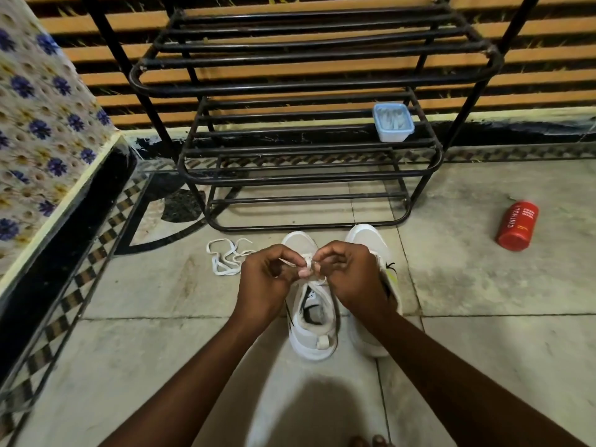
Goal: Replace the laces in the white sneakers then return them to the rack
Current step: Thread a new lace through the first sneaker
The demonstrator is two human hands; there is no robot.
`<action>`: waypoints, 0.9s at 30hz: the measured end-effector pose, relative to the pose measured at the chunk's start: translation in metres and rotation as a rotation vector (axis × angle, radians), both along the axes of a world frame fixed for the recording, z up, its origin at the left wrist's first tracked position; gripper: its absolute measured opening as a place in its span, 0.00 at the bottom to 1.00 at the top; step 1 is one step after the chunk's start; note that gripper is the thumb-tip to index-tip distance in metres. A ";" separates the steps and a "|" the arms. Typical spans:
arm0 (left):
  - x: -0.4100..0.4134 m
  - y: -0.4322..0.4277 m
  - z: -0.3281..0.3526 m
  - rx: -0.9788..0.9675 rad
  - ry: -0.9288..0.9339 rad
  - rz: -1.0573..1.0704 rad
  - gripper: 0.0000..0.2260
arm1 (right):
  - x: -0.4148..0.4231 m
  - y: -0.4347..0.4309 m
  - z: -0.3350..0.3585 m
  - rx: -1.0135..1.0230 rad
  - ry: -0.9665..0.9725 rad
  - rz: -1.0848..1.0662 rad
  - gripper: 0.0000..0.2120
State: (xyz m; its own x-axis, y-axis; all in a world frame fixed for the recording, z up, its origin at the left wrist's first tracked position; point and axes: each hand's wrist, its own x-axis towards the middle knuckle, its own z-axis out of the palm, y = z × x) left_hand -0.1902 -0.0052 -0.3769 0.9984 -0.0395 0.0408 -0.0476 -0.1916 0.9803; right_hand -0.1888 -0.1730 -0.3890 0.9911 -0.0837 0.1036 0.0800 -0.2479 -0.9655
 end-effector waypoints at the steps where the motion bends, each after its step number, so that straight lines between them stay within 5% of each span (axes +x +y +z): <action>1: 0.000 0.000 0.002 0.020 -0.002 -0.008 0.11 | 0.000 0.000 0.001 -0.038 -0.016 -0.004 0.08; 5: -0.001 0.000 0.005 0.116 -0.105 -0.021 0.21 | -0.002 0.000 0.006 -0.106 -0.127 0.090 0.10; 11: 0.000 -0.001 0.007 0.245 -0.155 0.045 0.08 | -0.007 -0.002 0.009 -0.158 -0.175 0.172 0.04; 17: 0.003 -0.003 0.006 0.214 -0.139 0.038 0.07 | -0.005 -0.004 0.016 -0.217 -0.255 0.080 0.04; 24: 0.012 0.027 -0.002 0.483 -0.229 0.058 0.09 | -0.006 -0.030 0.004 -0.236 -0.126 0.021 0.07; 27: 0.012 0.042 -0.008 0.595 -0.204 0.058 0.11 | -0.009 -0.038 0.003 -0.096 -0.030 0.027 0.07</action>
State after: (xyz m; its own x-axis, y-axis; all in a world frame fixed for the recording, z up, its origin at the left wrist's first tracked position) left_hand -0.1777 0.0372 -0.3854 0.9741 -0.0602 0.2178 -0.1952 -0.7095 0.6771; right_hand -0.1980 -0.2110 -0.3861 0.9891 -0.0457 0.1398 0.1165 -0.3365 -0.9344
